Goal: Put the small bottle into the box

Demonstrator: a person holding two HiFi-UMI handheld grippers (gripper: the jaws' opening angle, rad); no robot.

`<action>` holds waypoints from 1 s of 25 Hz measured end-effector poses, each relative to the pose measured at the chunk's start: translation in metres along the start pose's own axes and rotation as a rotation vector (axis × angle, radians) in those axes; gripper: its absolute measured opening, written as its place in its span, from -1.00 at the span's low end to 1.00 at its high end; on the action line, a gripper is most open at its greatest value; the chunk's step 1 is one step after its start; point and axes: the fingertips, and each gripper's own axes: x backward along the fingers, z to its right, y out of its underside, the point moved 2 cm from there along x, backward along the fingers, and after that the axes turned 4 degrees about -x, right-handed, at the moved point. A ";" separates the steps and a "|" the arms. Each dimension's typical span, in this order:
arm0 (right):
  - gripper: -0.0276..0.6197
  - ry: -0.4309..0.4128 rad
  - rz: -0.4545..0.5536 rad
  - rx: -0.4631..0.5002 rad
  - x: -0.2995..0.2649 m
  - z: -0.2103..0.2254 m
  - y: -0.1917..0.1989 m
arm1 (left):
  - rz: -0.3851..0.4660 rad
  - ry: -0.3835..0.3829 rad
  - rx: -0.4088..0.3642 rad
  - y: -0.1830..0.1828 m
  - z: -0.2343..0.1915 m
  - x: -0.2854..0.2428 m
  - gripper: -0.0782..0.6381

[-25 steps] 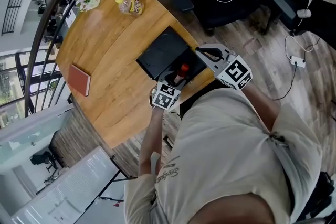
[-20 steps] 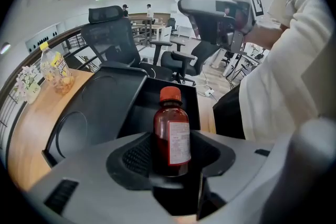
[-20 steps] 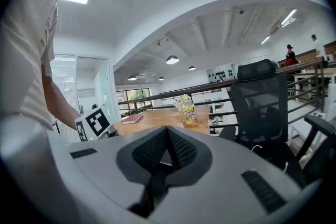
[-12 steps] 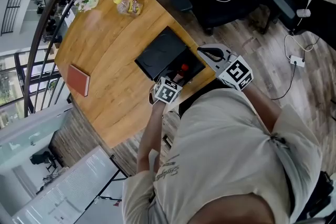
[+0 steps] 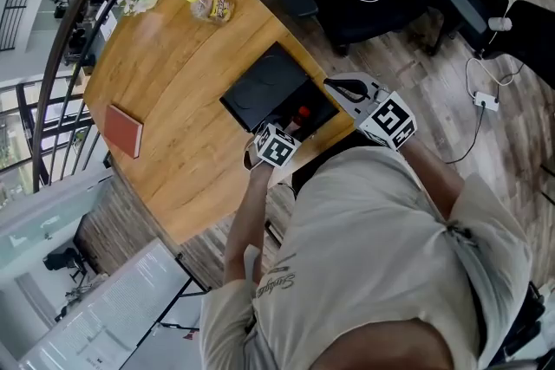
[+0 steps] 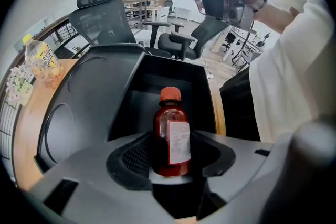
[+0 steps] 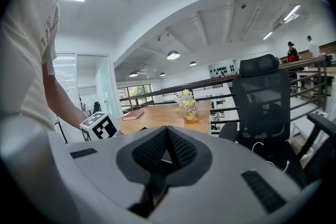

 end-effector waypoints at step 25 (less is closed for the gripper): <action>-0.93 -0.015 -0.030 0.015 -0.022 -0.002 0.000 | -0.054 0.036 0.010 0.003 -0.006 -0.014 -0.15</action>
